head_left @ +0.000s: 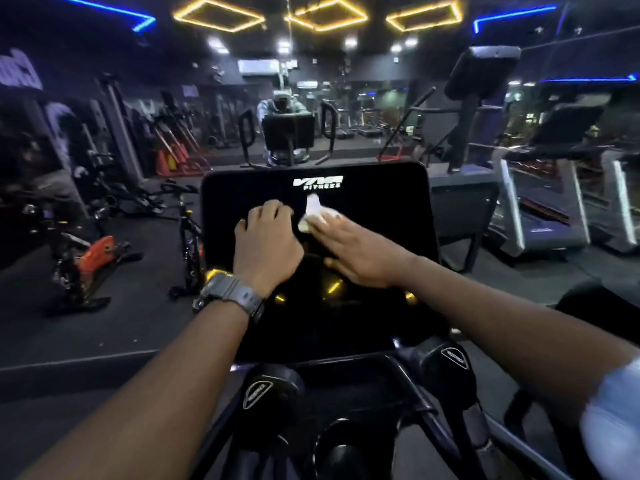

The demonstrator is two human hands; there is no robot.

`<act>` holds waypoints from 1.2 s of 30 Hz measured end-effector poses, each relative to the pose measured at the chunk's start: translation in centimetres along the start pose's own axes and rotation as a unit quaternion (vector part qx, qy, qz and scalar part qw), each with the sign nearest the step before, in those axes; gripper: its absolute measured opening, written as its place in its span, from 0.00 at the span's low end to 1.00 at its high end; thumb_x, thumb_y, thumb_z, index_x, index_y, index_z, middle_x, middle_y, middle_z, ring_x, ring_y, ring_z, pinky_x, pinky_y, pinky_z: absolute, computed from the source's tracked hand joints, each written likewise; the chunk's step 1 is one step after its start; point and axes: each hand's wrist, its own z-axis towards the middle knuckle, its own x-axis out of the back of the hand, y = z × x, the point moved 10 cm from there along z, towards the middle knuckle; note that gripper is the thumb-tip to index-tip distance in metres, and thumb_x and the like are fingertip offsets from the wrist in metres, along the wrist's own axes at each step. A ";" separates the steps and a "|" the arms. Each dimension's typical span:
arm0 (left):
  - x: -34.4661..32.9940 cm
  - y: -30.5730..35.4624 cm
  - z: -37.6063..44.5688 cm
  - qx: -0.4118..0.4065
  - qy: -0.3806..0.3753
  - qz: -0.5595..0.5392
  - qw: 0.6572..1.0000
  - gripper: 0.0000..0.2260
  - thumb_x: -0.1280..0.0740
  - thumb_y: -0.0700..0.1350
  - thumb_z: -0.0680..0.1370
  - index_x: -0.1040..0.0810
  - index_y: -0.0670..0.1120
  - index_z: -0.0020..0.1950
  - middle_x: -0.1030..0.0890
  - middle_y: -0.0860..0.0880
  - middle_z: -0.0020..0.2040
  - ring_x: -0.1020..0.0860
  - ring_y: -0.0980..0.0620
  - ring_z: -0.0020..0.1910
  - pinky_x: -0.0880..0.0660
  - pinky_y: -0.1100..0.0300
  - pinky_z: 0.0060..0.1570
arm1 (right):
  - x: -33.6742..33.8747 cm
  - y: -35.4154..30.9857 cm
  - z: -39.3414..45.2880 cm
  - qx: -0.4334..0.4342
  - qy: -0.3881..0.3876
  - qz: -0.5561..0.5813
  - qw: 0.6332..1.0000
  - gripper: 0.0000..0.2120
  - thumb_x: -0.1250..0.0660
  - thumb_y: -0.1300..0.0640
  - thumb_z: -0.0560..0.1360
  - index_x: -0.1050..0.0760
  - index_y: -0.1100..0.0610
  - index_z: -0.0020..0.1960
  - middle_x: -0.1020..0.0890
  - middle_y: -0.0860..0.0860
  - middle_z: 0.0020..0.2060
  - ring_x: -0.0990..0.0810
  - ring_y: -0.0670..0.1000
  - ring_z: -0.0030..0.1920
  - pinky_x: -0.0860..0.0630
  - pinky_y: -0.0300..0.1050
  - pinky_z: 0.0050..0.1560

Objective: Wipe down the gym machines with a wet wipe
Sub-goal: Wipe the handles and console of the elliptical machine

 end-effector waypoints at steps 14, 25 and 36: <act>-0.2 -12.8 -8.3 0.218 -0.018 -0.249 0.944 0.12 0.41 0.31 0.74 0.28 0.38 0.56 0.24 0.41 0.55 0.26 0.40 0.56 0.31 0.52 0.52 | -1.7 -12.0 16.5 0.051 -0.073 0.004 0.996 0.30 0.43 0.59 0.80 0.49 0.66 0.78 0.49 0.61 0.79 0.54 0.59 0.79 0.59 0.51 0.78; -5.7 -15.9 -16.5 0.335 -0.072 -0.400 0.850 0.23 0.38 0.39 0.77 0.31 0.46 0.73 0.21 0.45 0.63 0.23 0.44 0.62 0.27 0.44 0.65 | -16.4 -16.2 3.7 0.047 -0.027 0.279 0.959 0.25 0.43 0.50 0.83 0.40 0.60 0.76 0.27 0.42 0.70 0.32 0.44 0.72 0.37 0.48 0.75; -7.5 -15.4 -18.1 0.358 -0.057 -0.459 0.811 0.14 0.43 0.40 0.76 0.21 0.53 0.47 0.20 0.49 0.41 0.23 0.43 0.45 0.28 0.52 0.50 | -12.2 -15.1 -4.6 -0.171 -0.158 0.362 0.903 0.25 0.24 0.43 0.68 0.31 0.35 0.61 0.24 0.36 0.57 0.23 0.43 0.59 0.27 0.36 0.62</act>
